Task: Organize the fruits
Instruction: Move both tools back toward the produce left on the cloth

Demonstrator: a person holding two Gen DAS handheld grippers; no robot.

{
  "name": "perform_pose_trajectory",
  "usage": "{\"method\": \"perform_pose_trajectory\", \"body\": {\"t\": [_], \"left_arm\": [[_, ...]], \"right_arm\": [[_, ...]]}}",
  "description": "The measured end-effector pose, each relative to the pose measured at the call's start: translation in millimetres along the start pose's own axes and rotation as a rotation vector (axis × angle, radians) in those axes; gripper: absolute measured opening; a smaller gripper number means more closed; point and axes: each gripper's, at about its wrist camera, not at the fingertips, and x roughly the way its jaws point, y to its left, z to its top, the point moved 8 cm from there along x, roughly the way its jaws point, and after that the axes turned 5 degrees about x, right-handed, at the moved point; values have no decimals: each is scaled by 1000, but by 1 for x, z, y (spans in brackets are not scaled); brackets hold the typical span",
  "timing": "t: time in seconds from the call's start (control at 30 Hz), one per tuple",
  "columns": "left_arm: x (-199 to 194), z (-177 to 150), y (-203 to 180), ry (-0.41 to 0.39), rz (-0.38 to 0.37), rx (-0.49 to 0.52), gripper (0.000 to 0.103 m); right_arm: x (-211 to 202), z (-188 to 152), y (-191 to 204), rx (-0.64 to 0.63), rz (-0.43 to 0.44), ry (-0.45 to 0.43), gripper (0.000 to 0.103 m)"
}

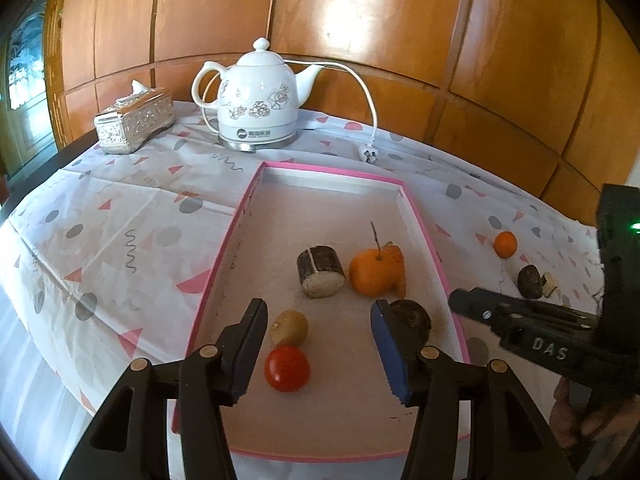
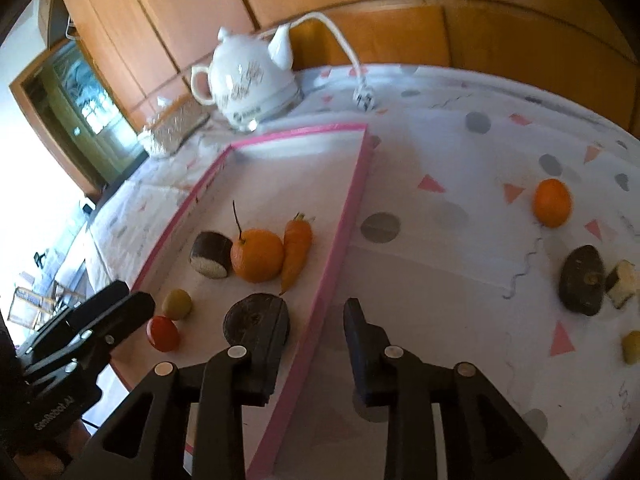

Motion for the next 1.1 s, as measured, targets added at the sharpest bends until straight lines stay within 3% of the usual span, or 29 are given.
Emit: {"method": "perform_pose_trajectory", "body": {"t": [0.43,1.1], "left_arm": [[-6,5,-40,-10,-44,93,55],[3,1,-99,20,-126,191,55]], "right_arm": [[-48,-7,-34,-4,-148,-156,30],[-87,-23,-115,92,-312,-209,30]]}}
